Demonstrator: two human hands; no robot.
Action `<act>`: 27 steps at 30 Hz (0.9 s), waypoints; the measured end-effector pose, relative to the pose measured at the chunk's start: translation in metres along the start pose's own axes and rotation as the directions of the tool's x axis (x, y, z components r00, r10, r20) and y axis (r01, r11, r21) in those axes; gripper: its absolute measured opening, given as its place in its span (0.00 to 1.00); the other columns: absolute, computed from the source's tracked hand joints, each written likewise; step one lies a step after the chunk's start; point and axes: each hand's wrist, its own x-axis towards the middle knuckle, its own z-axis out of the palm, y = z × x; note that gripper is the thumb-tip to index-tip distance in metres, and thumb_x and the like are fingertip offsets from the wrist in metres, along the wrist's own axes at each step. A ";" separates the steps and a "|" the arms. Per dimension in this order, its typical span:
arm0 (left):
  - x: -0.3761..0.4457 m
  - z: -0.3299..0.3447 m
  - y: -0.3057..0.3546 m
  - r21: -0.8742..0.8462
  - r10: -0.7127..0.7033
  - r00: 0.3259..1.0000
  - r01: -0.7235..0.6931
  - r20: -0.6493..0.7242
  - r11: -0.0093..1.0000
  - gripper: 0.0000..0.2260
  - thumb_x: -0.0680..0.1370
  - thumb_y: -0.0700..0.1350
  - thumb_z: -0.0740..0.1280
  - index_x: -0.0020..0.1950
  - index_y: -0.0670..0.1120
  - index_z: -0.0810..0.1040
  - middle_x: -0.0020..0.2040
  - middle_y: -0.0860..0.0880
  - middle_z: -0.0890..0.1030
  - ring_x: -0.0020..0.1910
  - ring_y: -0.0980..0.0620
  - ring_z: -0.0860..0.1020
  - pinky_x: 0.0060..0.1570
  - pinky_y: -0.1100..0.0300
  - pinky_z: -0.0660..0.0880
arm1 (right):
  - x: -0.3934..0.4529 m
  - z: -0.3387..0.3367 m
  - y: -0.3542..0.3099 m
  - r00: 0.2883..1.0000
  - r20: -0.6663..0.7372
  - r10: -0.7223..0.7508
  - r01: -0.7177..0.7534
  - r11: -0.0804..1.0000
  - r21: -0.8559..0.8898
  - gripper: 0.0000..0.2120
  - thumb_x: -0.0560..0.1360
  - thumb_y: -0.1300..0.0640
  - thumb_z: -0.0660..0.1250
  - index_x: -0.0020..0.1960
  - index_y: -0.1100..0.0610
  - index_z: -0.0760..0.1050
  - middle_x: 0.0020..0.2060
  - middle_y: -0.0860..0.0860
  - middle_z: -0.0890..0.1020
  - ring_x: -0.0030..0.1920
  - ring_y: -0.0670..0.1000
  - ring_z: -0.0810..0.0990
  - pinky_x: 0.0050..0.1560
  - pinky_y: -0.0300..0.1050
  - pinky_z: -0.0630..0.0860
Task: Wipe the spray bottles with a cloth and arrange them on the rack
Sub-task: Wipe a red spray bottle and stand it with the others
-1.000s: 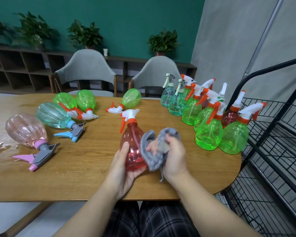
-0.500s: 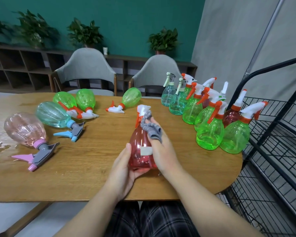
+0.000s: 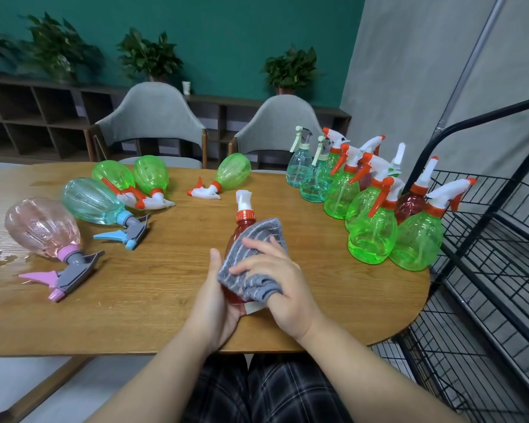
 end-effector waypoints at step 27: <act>0.002 -0.003 -0.004 0.133 0.093 0.995 -0.088 -0.033 0.987 0.21 0.75 0.53 0.63 0.65 0.47 0.77 0.58 0.42 0.83 0.53 0.46 0.83 0.53 0.44 0.78 | 0.022 -0.007 -0.013 0.920 -0.112 0.377 -0.368 0.925 0.093 0.24 0.74 0.60 0.55 0.64 0.39 0.69 0.64 0.34 0.67 0.71 0.36 0.57 0.75 0.40 0.52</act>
